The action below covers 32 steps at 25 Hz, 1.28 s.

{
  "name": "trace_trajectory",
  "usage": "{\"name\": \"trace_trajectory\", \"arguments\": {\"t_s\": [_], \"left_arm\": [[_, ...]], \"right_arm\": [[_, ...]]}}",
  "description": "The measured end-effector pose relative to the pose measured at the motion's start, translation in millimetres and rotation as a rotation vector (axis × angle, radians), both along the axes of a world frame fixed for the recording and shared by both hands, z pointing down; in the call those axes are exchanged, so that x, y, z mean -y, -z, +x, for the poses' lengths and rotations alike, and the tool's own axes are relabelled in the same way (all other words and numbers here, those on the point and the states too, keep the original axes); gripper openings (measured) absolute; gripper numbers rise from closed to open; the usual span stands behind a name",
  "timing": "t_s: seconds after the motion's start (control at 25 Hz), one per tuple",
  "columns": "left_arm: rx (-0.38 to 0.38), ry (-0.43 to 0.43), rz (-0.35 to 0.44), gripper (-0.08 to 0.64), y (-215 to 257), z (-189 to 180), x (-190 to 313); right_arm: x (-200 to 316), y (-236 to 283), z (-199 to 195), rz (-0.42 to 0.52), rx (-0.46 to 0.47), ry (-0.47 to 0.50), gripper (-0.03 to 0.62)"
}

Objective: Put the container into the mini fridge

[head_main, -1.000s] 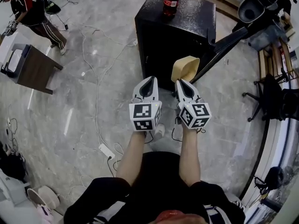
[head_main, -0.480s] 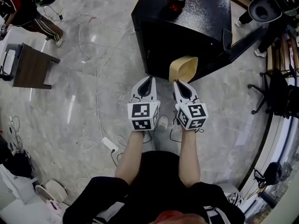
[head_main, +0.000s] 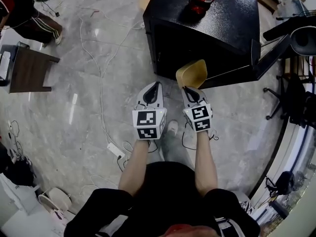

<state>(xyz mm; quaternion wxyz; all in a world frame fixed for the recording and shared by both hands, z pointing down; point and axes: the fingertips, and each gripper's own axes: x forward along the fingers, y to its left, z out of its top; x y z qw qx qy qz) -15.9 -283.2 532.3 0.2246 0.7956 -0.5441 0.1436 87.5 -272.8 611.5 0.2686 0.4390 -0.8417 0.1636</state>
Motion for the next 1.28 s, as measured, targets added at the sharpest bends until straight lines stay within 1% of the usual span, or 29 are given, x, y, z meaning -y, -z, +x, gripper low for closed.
{"name": "trace_trajectory", "arguments": {"t_s": [0.24,0.44,0.72,0.92,1.04,1.12,1.2,1.24,1.28], "left_arm": [[0.017,0.01,-0.029,0.005,-14.0,-15.9,7.3],[0.026,0.028,-0.054,0.005,-26.0,-30.6,9.1],[0.052,0.041,-0.077,0.005,-34.4,-47.8,5.1],[0.075,0.044,-0.089,0.005,-38.0,-56.5,-1.3],[0.084,0.05,-0.092,0.005,-38.3,-61.6,-4.6],[0.089,0.052,-0.09,0.005,-37.5,-63.5,-6.3],[0.091,0.053,-0.089,0.005,-36.0,-63.4,-7.7],[0.09,0.053,-0.088,0.005,-35.6,-62.5,-8.3],[0.089,0.053,-0.088,0.006,-35.2,-61.2,-8.9]], "right_arm": [[36.7,-48.0,-0.6,-0.026,-0.19,0.151,0.017],[65.9,-82.7,0.5,-0.055,-0.276,0.214,0.017],[89.0,-136.9,6.1,-0.113,-0.399,0.286,0.017],[106.5,-163.8,12.5,-0.14,-0.466,0.299,0.017],[116.3,-171.8,16.7,-0.147,-0.492,0.282,0.017],[122.0,-174.8,20.2,-0.155,-0.497,0.258,0.017],[126.1,-172.9,23.0,-0.159,-0.474,0.223,0.021],[127.0,-170.1,24.0,-0.156,-0.455,0.2,0.039],[126.8,-166.2,25.0,-0.151,-0.434,0.176,0.093]]}}
